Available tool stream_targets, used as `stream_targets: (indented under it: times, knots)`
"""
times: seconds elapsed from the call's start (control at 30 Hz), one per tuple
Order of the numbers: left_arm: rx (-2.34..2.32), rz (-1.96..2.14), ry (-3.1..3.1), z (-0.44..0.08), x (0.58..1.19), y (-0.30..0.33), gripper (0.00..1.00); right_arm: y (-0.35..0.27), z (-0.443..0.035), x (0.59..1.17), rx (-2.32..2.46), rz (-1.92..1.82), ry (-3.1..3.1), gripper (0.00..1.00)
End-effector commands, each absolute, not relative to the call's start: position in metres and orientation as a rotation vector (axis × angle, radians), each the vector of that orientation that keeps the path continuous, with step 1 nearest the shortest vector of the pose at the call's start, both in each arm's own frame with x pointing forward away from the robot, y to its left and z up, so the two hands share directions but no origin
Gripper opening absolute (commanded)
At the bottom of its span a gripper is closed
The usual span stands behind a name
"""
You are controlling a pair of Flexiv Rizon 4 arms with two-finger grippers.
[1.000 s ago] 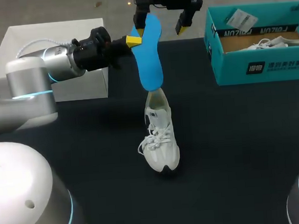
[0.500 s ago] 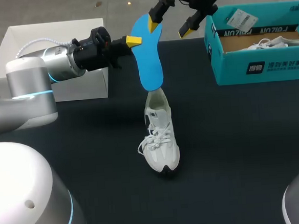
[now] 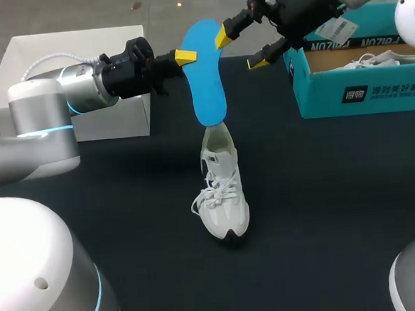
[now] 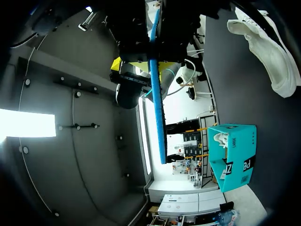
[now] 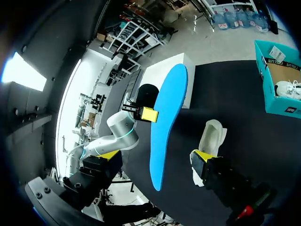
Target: Take the shoe out of the shoebox, open the shoe tongue, remove and reinsert the insole, then place the shoe into the shoebox
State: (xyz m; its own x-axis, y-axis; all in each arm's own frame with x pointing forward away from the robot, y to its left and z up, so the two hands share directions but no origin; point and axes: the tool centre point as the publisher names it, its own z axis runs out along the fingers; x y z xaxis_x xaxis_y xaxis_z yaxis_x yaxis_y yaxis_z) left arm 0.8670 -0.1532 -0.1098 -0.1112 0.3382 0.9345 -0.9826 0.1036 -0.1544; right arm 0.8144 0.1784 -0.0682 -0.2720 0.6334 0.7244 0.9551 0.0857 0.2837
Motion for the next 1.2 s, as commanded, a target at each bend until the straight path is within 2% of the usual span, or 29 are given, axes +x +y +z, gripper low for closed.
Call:
stream_targets:
  times: [0.03,0.43,0.77,1.2]
  knots:
    - [0.797,1.352,-1.108,-0.111,0.867,-0.153,0.00,0.175,-0.076,0.811,-1.100,-1.326,-1.535,1.00]
    - [0.797,1.352,-1.108,-0.111,0.867,-0.153,0.00,0.175,-0.076,0.811,-1.100,-1.326,-1.535,1.00]
    - [0.797,1.352,-1.108,-0.111,0.867,-0.153,0.00,0.155,-0.114,0.825,-1.202,-1.395,-1.583,1.00]
    - [0.797,1.352,-1.108,-0.111,0.867,-0.153,0.00,0.155,-0.117,0.824,-1.238,-1.376,-1.559,1.00]
